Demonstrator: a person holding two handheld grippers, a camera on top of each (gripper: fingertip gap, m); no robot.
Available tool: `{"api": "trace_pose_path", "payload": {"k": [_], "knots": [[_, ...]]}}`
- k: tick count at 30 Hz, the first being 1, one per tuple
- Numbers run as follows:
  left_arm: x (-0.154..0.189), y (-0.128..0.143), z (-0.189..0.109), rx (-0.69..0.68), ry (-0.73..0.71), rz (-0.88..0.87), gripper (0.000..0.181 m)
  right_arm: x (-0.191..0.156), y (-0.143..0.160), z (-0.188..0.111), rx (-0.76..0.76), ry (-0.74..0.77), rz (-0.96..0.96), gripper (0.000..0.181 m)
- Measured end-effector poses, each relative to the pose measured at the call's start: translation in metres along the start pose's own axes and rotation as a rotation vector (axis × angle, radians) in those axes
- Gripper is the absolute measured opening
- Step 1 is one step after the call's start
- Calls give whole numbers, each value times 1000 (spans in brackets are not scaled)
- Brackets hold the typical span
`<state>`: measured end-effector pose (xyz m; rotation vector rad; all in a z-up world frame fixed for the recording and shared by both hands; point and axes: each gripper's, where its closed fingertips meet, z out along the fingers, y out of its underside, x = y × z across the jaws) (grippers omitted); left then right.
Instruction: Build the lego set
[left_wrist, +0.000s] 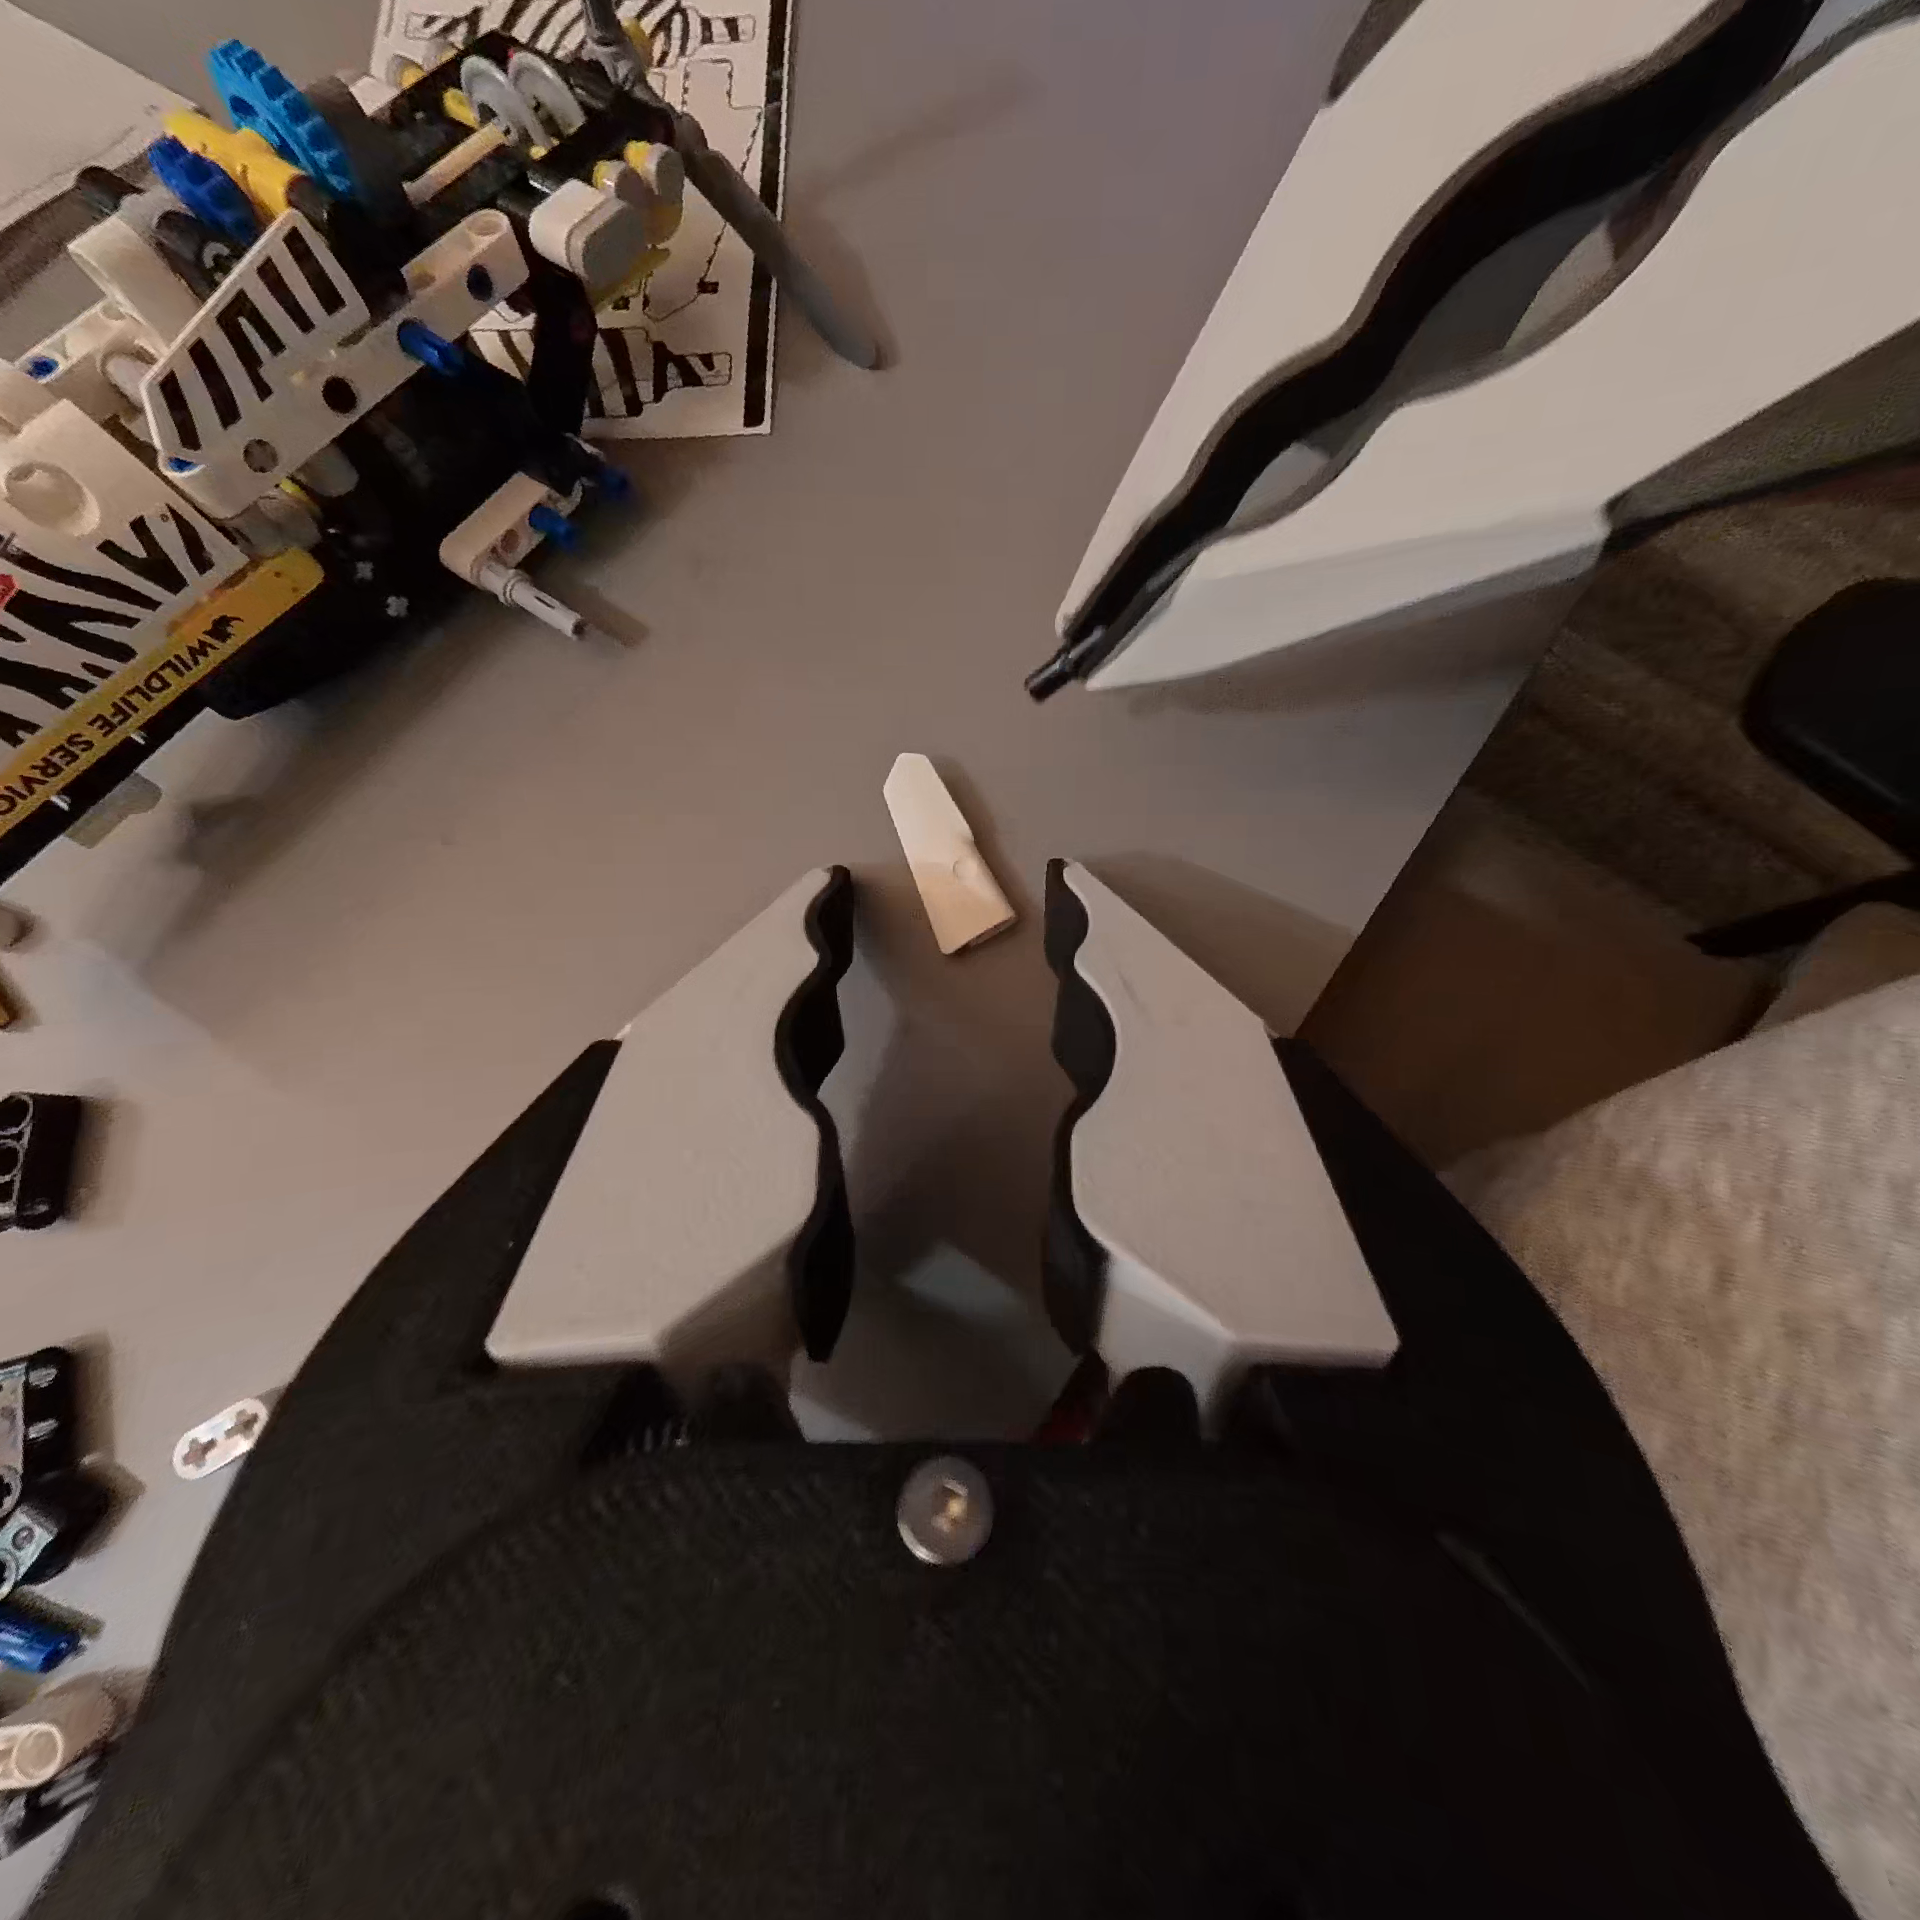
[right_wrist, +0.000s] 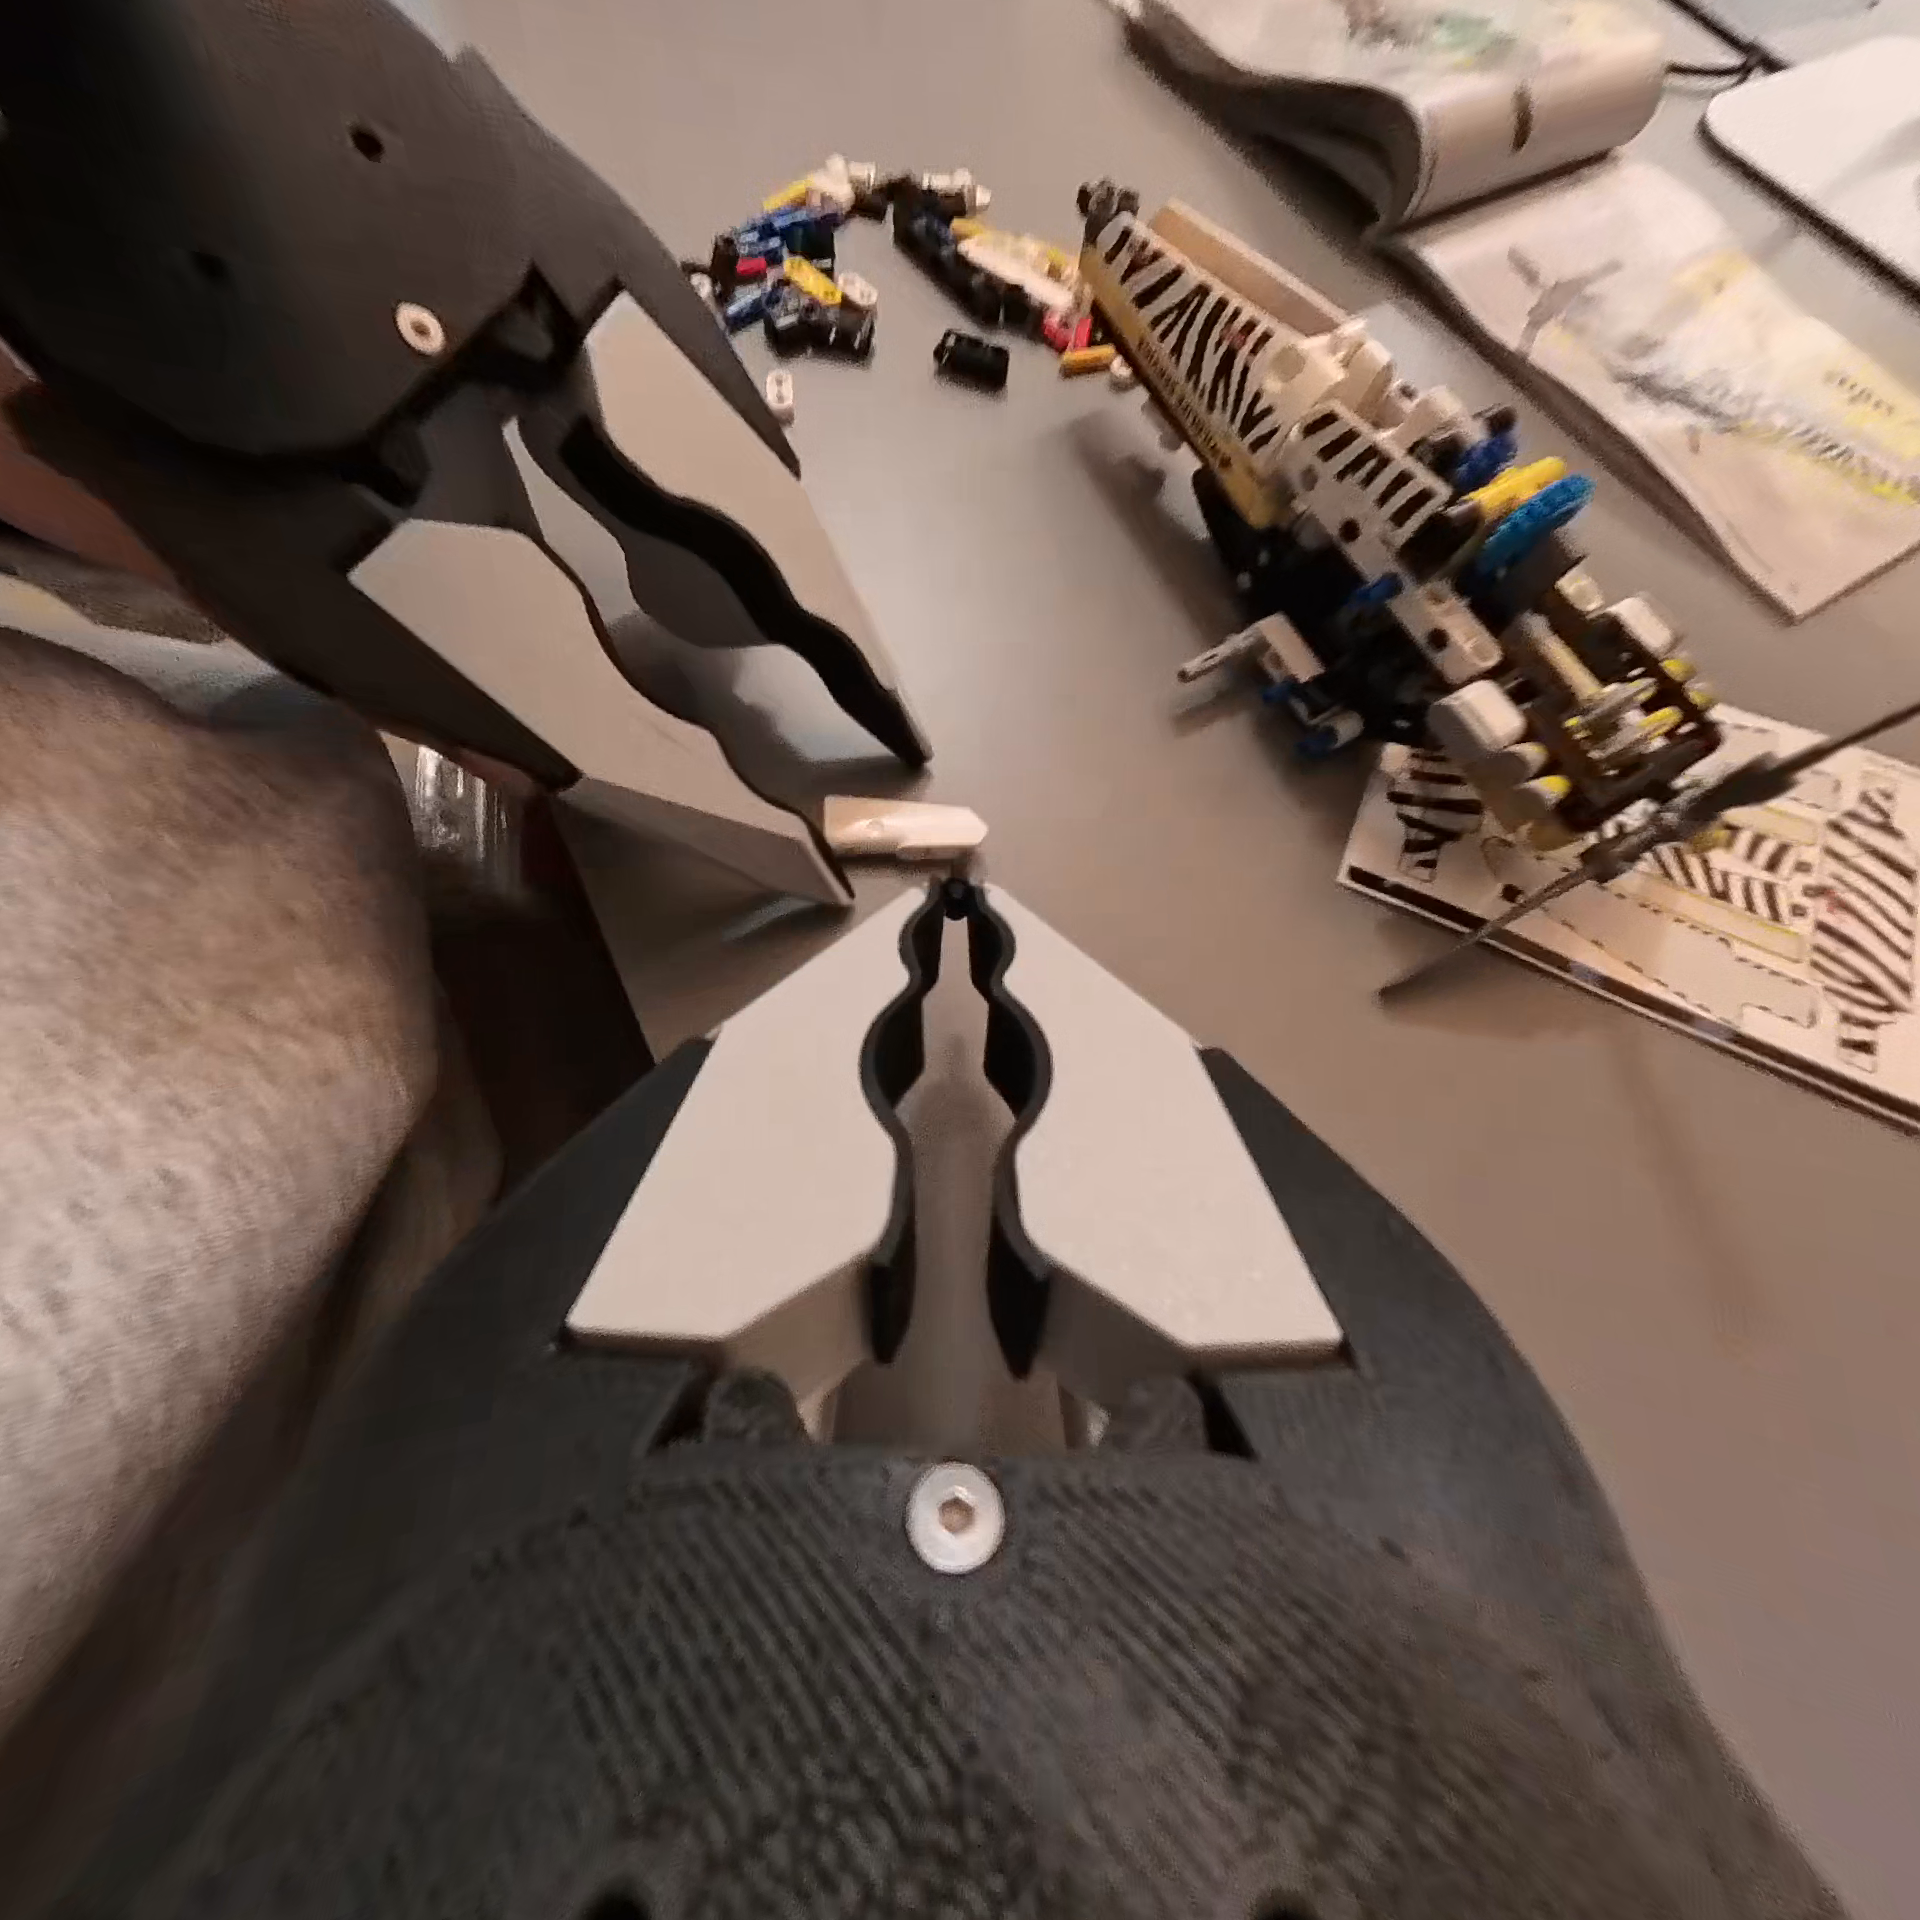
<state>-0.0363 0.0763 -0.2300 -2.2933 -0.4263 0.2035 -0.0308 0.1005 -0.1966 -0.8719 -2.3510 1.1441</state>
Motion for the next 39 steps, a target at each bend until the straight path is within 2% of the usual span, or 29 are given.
{"api": "trace_pose_path", "payload": {"k": [2, 4, 9, 15, 19, 32, 39], "knots": [[-1, 0, 1, 2, -2, 1, 32, -4, 4, 5, -16, -13, -4, 2], [-3, 0, 0, 5, -10, 2, 15, -6, 5, 9, -25, -24, -5, 2], [-4, 0, -1, 11, 36, -48, 14, -9, 5, 14, -43, -35, -19, 2], [5, -5, -10, 91, 279, -287, 15, -12, 1, 18, -64, -39, -55, 2], [3, -7, -16, 120, 347, -348, 14, -14, -1, 20, -80, -56, -73, 2], [8, -3, -13, 80, 343, -290, 13, -18, -10, 17, -77, -101, -94, 2], [8, -2, -11, 71, 326, -261, 13, -19, -3, 21, -101, -131, -78, 2]]}}
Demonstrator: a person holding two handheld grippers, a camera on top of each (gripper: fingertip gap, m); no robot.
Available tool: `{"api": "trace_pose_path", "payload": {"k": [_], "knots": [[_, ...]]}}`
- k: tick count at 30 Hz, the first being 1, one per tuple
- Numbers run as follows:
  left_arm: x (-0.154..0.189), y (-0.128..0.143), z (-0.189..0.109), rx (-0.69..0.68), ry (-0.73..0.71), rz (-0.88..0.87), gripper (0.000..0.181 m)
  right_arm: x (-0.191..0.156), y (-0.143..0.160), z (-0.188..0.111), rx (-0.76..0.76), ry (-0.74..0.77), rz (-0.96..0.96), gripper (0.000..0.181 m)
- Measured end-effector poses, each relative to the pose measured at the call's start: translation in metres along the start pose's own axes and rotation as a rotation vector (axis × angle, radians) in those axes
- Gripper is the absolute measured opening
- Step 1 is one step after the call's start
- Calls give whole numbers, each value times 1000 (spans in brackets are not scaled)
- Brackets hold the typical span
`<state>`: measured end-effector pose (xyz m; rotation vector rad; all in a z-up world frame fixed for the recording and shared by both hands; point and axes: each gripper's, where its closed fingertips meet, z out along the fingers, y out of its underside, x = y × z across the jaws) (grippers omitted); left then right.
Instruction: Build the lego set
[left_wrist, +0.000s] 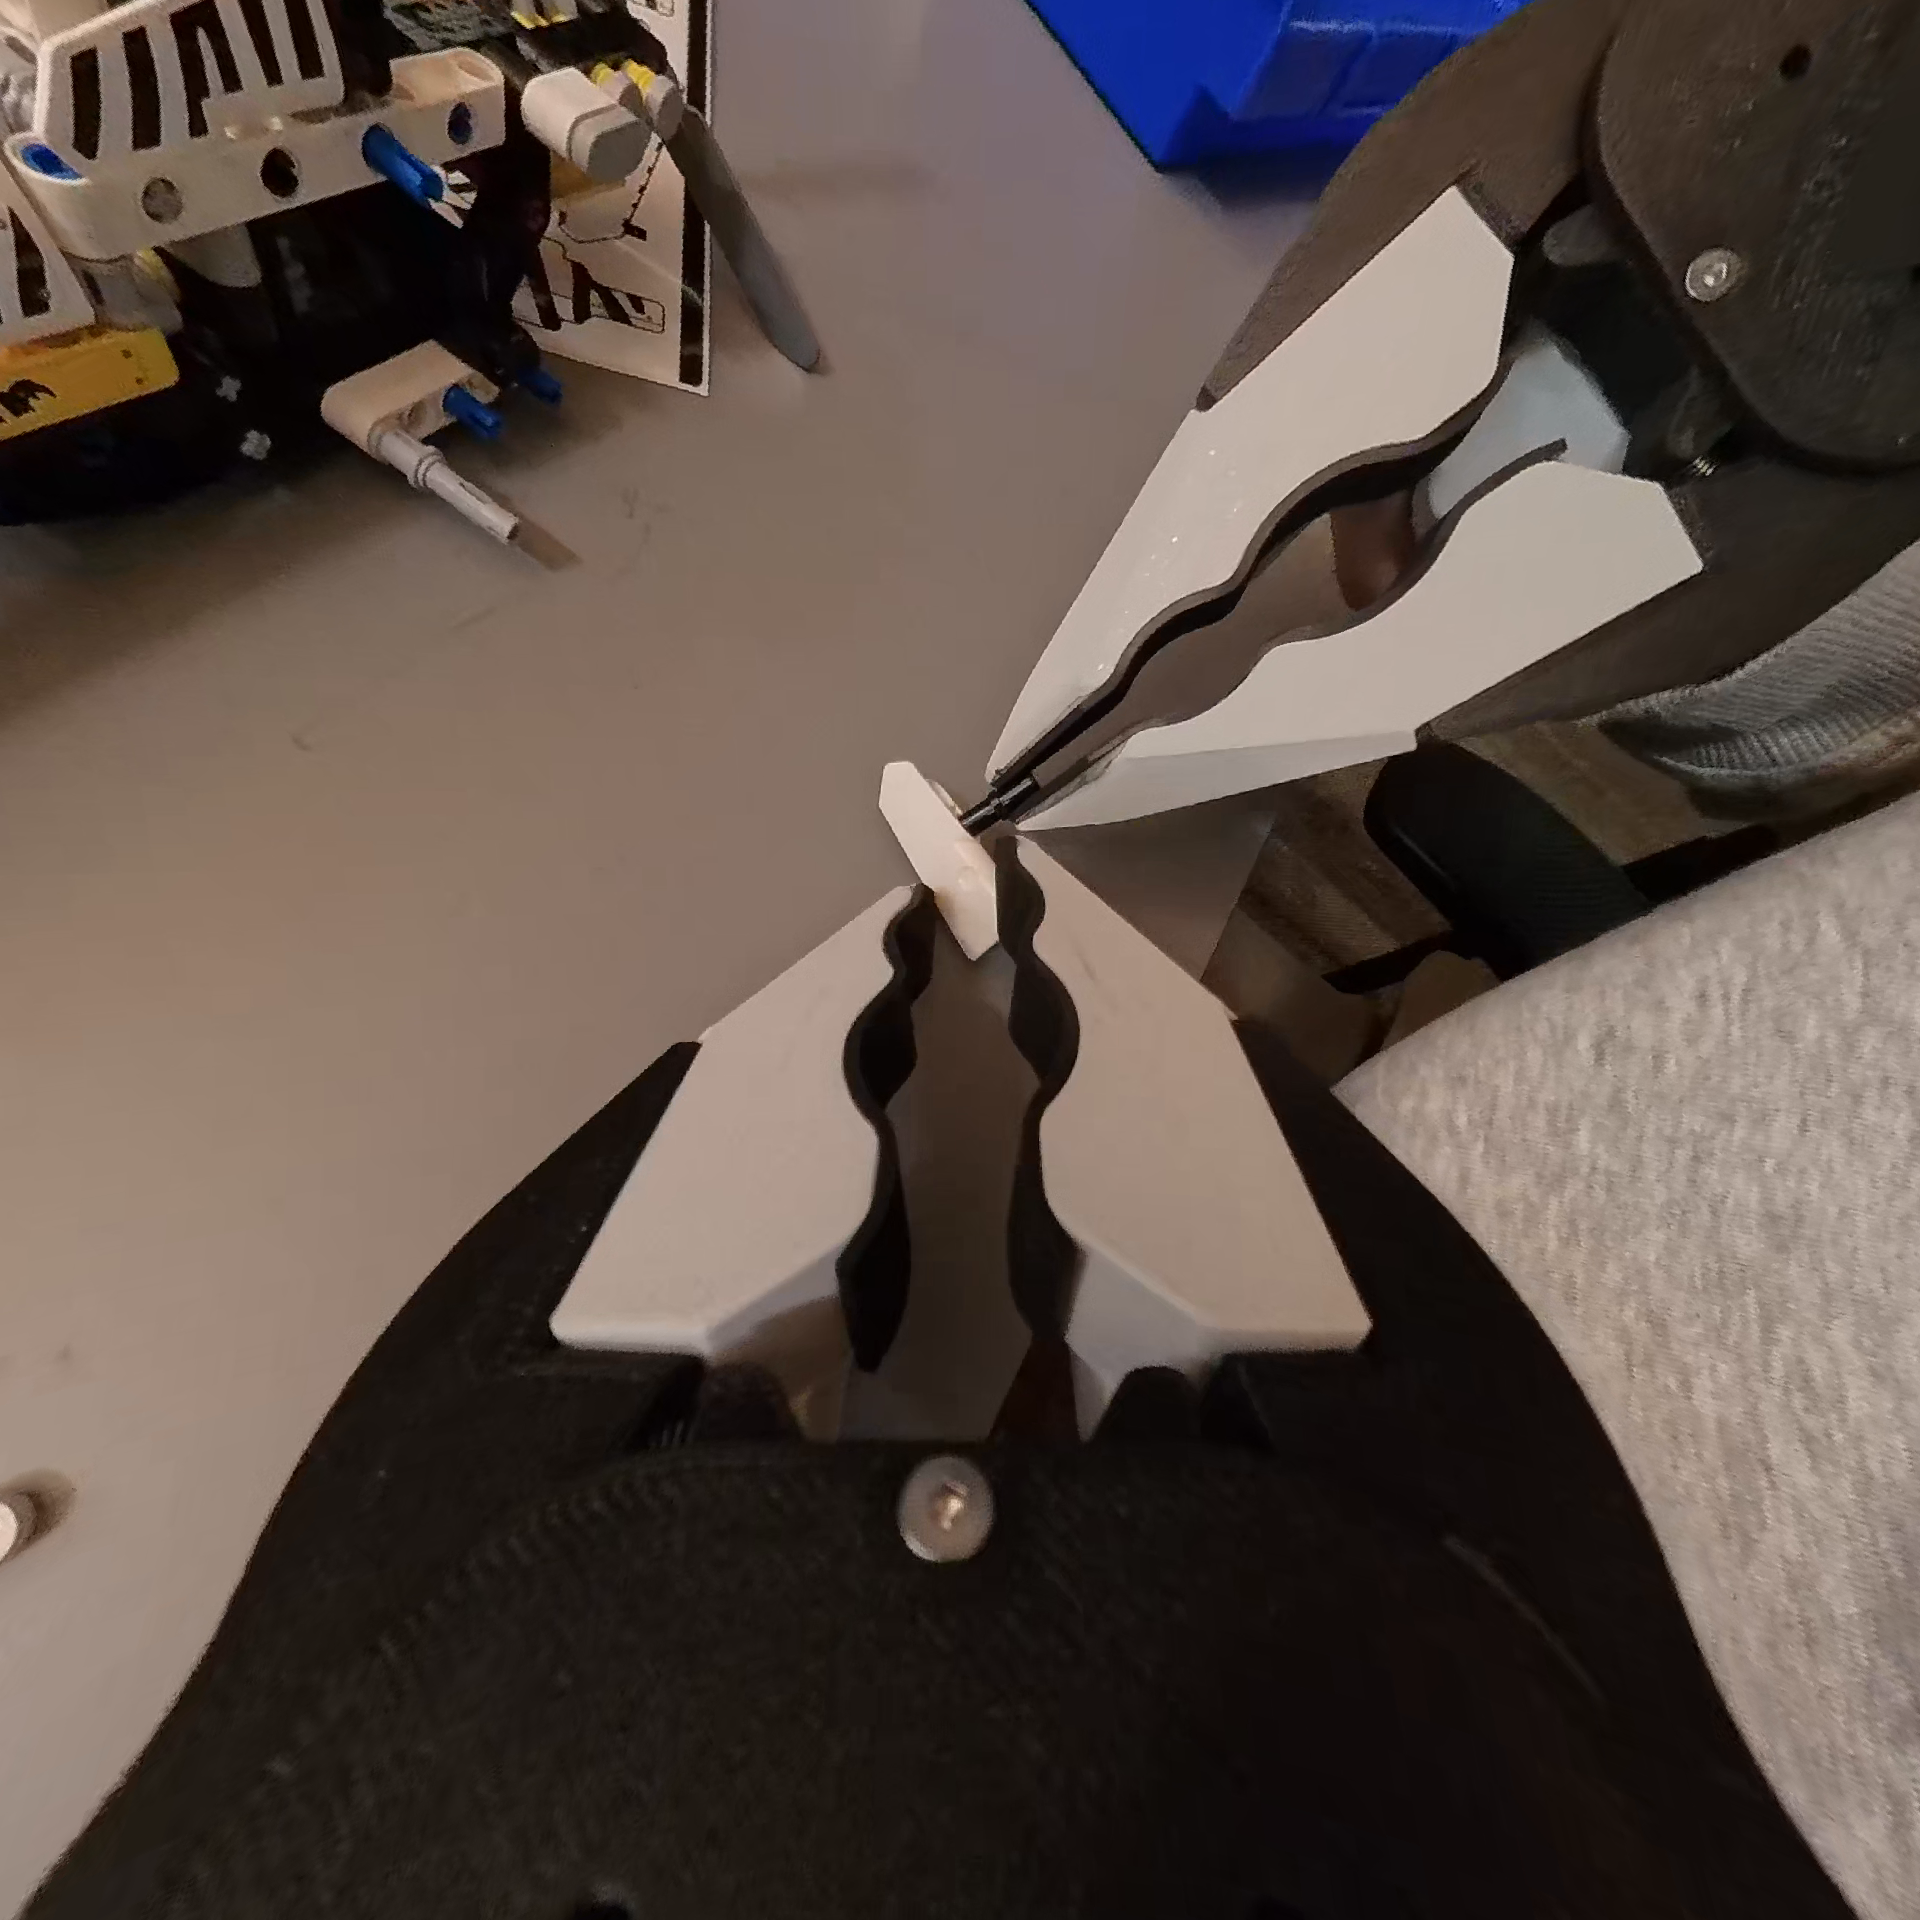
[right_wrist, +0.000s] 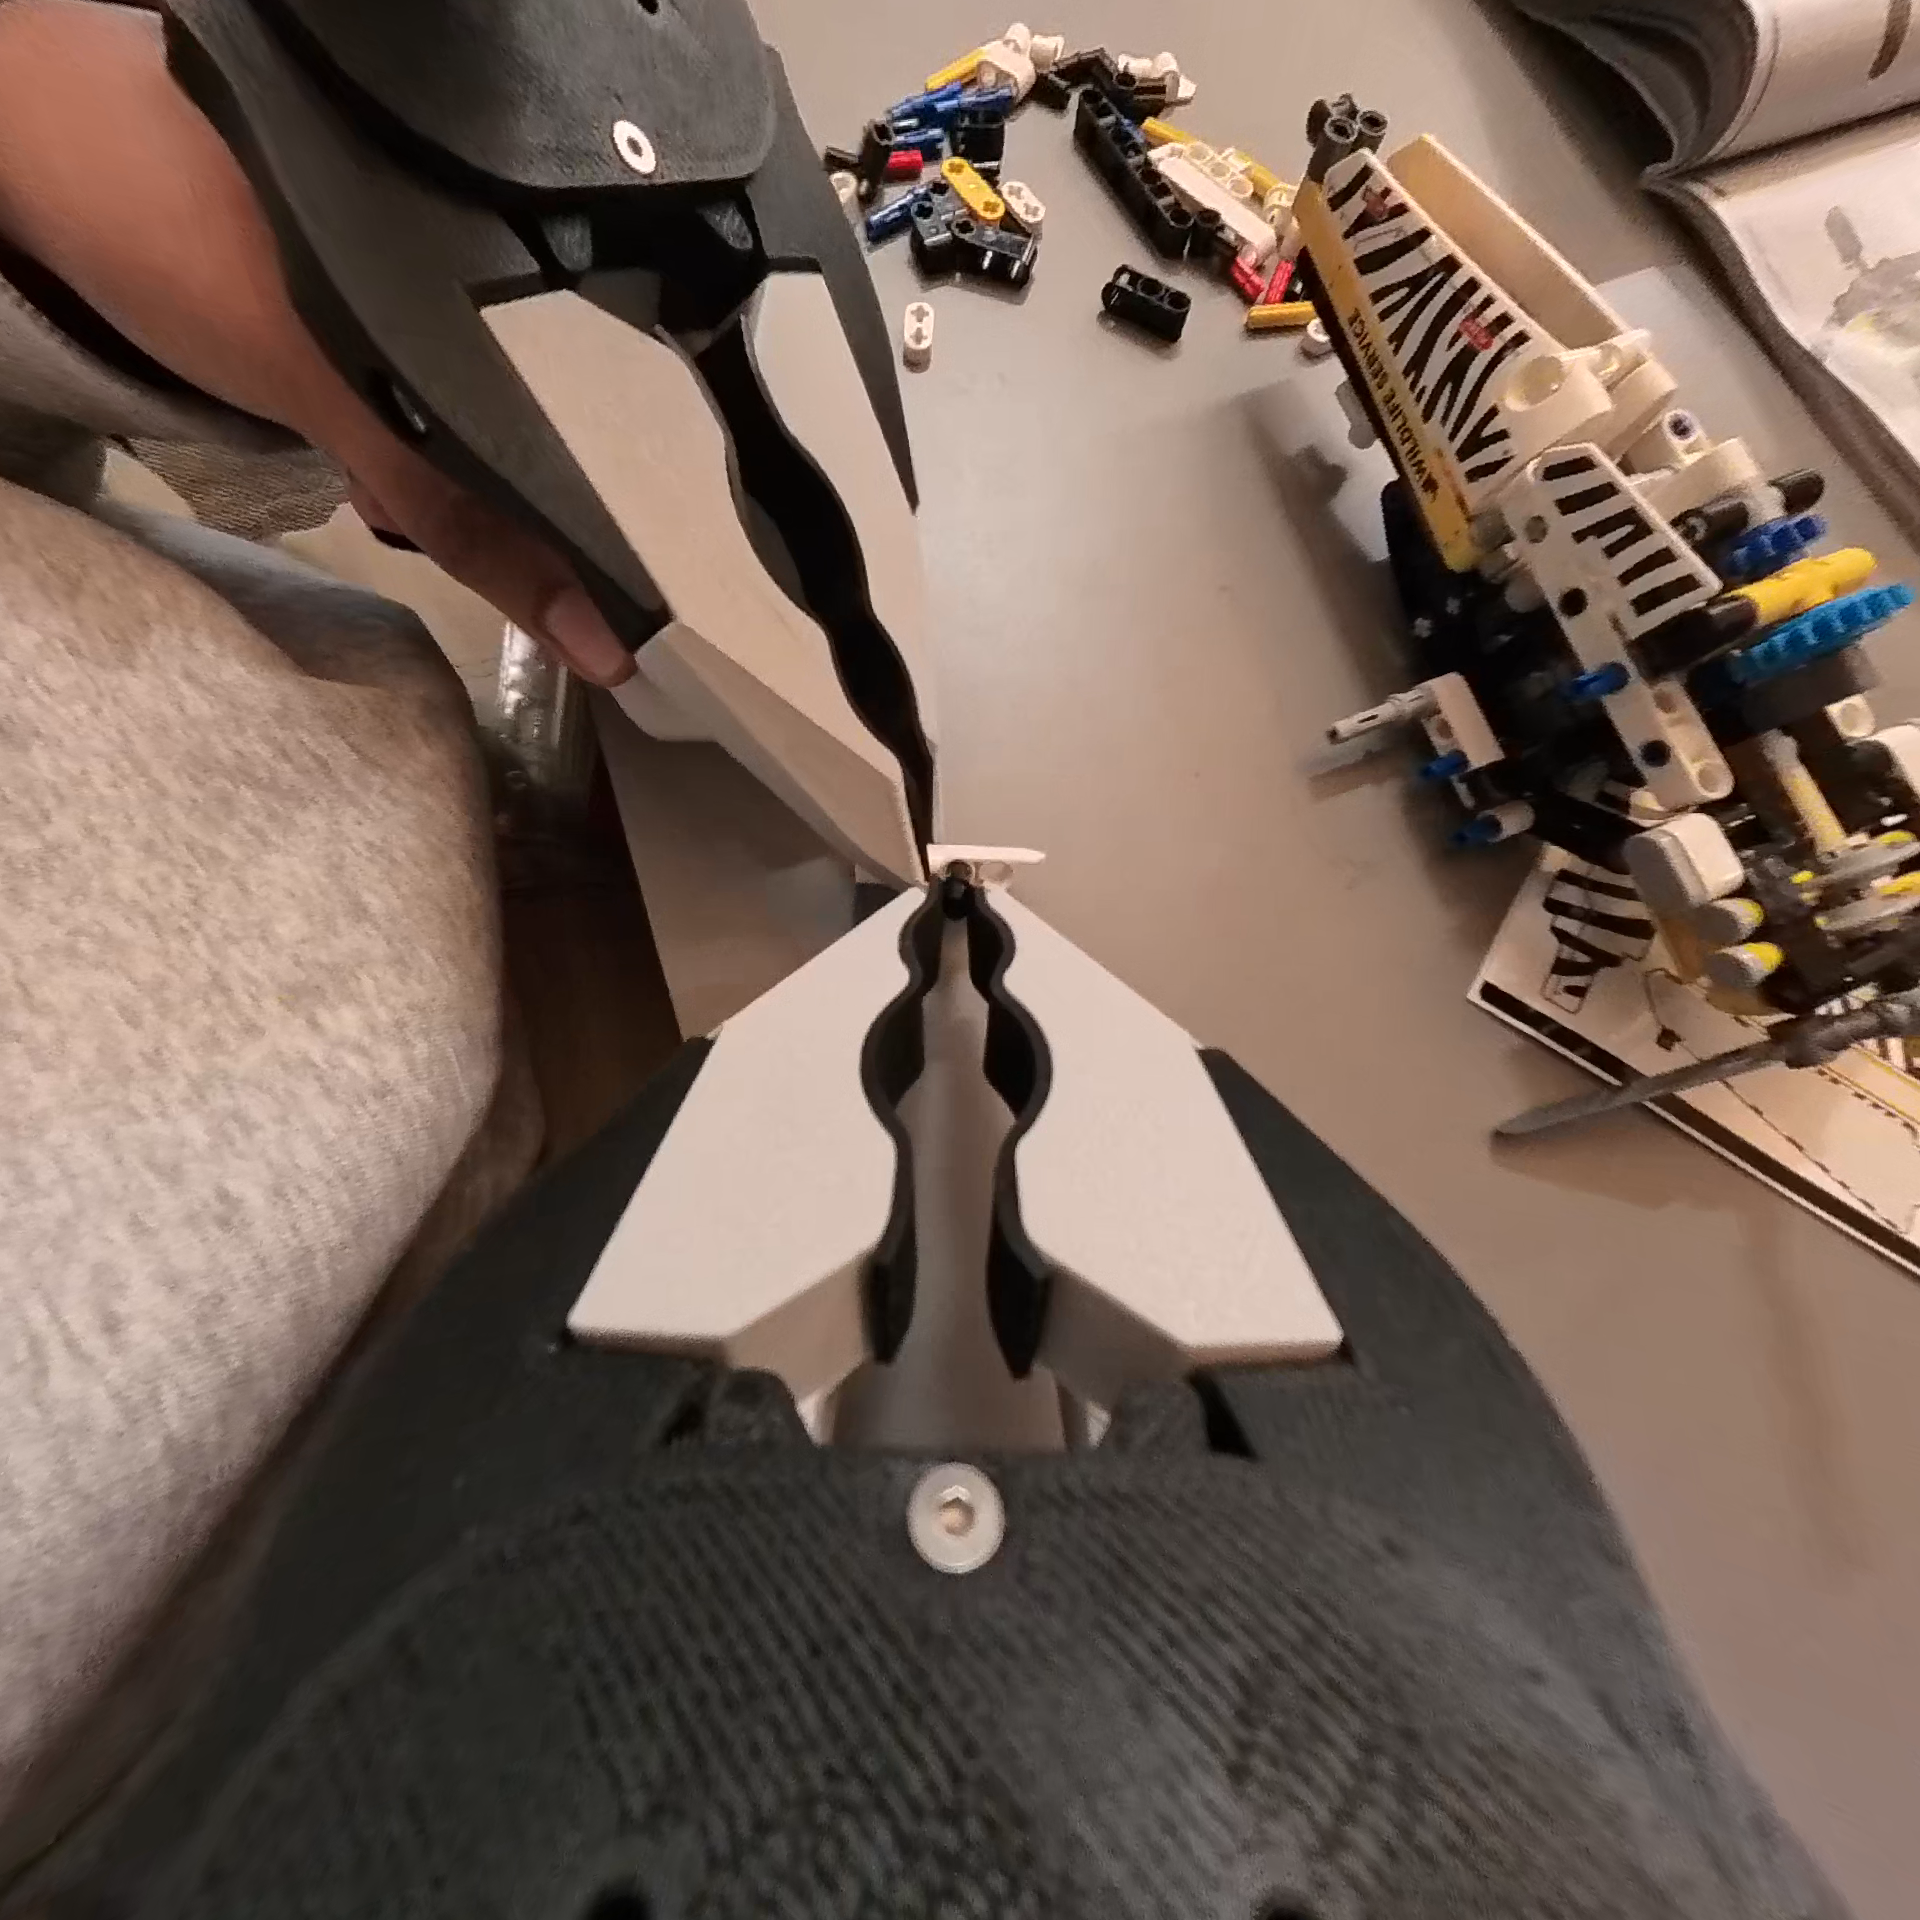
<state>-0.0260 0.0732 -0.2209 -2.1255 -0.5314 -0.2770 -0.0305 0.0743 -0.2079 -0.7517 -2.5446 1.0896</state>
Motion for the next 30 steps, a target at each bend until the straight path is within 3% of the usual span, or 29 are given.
{"api": "trace_pose_path", "payload": {"k": [7, 15, 21, 22, 24, 30], "knots": [[0, 2, 3, -29, -38, 98, 13, -1, 7, 0, -13, -77, 30, 2], [1, 3, 3, -36, -15, 93, 13, -2, 7, 0, 0, -190, 104, 2], [0, 3, 3, -39, 4, 70, 12, -2, 7, 1, 3, -193, 120, 2], [1, 3, 3, -43, 21, 71, 0, -1, 10, 3, -14, -189, 128, 2], [18, 8, 7, -73, 107, 66, 0, 0, 16, 10, -27, -155, 105, 2], [18, 6, 6, -45, 66, 93, 0, 4, 16, 12, -29, -99, 69, 2]]}}
